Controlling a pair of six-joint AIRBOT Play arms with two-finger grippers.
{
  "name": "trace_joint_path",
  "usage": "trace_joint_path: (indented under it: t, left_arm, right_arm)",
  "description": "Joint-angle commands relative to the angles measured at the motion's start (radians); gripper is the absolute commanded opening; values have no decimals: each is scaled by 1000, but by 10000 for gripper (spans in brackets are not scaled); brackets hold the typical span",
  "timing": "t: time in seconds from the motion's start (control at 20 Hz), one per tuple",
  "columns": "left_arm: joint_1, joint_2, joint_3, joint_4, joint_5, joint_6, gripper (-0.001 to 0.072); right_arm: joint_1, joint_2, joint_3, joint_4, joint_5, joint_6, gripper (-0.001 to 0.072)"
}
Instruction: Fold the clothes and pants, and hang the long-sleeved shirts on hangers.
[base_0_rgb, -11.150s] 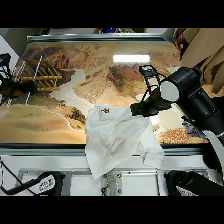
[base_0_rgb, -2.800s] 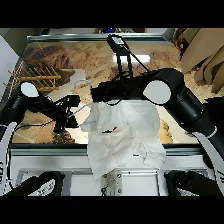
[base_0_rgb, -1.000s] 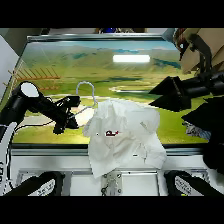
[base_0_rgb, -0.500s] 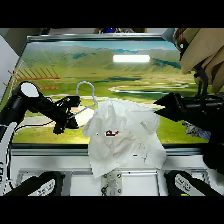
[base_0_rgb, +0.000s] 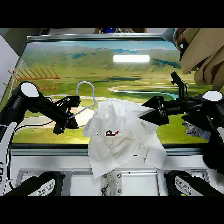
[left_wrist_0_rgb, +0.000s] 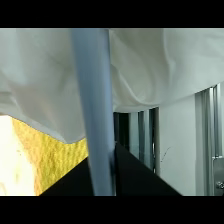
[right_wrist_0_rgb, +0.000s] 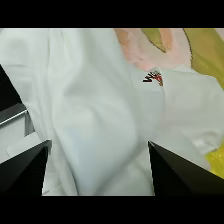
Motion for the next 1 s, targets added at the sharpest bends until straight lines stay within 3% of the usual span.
trace_joint_path:
  t: [0.0,0.95]
  left_arm:
    - [0,0,0,0,1,1,15]
    - [0,0,0,1,1,1,16]
  right_arm:
    - [41,0,-2,1,-27,-10,678]
    - [62,-2,-2,26,-27,-9,678]
